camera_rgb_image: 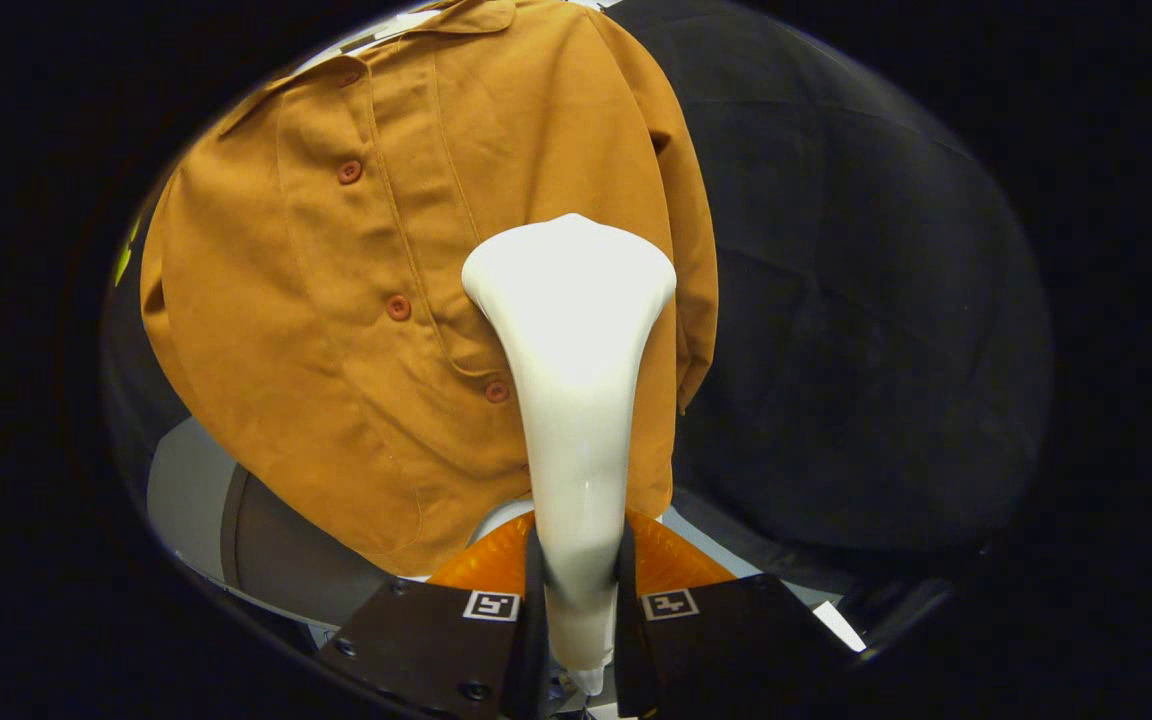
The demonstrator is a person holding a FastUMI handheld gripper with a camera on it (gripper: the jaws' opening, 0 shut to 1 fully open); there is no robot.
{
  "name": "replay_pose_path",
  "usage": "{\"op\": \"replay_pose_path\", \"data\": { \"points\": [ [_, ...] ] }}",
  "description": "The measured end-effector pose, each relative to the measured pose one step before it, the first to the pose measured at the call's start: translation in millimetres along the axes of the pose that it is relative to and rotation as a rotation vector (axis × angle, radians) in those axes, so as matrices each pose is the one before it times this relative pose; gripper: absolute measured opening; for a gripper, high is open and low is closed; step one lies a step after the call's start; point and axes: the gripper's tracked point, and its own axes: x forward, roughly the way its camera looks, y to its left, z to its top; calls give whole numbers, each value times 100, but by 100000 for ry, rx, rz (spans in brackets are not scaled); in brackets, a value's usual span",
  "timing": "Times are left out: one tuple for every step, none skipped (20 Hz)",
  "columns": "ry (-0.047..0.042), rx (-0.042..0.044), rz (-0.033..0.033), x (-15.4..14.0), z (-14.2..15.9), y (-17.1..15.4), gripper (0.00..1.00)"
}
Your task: Iron the clothes twice with a garment steamer, once on the left side and once on the right side.
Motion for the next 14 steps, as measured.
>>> {"op": "replay_pose_path", "data": {
  "points": [
    [1443,316,-331,93,-659,-78,29],
    [1278,418,-388,300,-630,-109,29],
    [1381,424,-274,482,-678,-35,29],
    [1080,220,-115,269,-505,-47,29],
    [1227,75,-231,105,-570,-100,30],
    [1090,125,-333,93,-482,-154,30],
    [1132,179,-460,22,-528,-201,30],
    [1127,152,-659,-38,-496,-243,30],
    [1281,280,-864,86,-528,-265,30],
    [902,246,-758,-64,-373,-168,30],
    [753,242,-996,-52,-422,-344,30],
    [156,190,-1040,-233,-266,-273,30],
    [-256,261,-963,-415,-171,-247,29],
    [-635,208,-958,-254,-32,-25,30]
  ]
}}
